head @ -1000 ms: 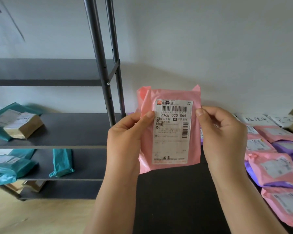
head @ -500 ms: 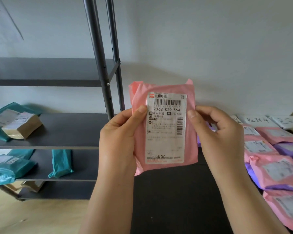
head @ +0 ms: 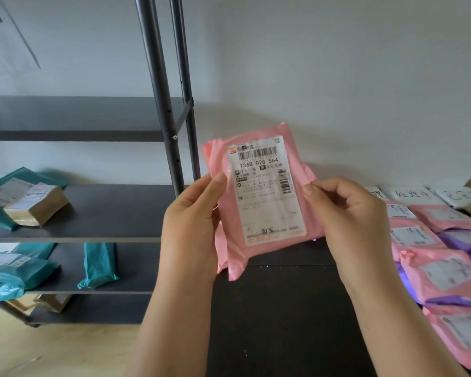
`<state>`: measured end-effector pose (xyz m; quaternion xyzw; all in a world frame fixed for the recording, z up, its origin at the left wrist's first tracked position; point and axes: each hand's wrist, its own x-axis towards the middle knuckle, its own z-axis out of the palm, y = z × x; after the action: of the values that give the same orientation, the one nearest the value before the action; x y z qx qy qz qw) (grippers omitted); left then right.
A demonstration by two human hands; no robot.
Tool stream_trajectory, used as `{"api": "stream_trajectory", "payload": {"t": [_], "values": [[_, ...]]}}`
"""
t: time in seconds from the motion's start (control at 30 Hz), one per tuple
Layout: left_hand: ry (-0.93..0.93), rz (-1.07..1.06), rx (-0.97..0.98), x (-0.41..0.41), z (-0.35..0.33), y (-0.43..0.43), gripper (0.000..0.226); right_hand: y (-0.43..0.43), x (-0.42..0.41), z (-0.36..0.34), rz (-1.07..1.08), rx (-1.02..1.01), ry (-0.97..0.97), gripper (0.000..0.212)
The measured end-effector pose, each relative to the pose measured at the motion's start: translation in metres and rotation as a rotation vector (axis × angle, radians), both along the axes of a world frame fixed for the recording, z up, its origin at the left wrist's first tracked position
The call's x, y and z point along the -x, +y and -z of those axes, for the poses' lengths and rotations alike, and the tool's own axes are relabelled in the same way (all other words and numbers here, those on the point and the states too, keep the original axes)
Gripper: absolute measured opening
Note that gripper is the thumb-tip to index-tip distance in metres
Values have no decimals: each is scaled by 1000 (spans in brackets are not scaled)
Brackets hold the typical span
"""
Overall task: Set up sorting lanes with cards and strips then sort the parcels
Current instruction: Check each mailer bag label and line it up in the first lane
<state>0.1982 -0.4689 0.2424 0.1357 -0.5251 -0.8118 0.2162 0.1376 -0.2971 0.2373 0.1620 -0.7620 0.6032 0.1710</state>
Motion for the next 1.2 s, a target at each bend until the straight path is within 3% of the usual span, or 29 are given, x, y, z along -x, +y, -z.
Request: {"api": "stream_trajectory", "payload": {"t": [0.23,0.3,0.6,0.77,0.87,1.0,1.2], "values": [[-148,187,278,0,-1,6,39,7,5,-7,90,276,-153,14],[-167,156,331,1,-2,8,33,10,6,-8,107,285,-190,18],[-205,-39,217,-1,-1,10,31,15,-3,-13,-105,263,-381,25],[-193,-64,213,-4,-2,13,24,15,-10,-20,-146,178,-332,43],[-179,-75,231,-8,-5,15,37,16,-14,-20,-129,173,-236,27],[-133,-46,276,-13,-12,18,56,20,-16,-22,-92,160,-121,24],[-88,-49,280,-14,-13,20,49,24,-21,-26,-56,207,-103,12]]}}
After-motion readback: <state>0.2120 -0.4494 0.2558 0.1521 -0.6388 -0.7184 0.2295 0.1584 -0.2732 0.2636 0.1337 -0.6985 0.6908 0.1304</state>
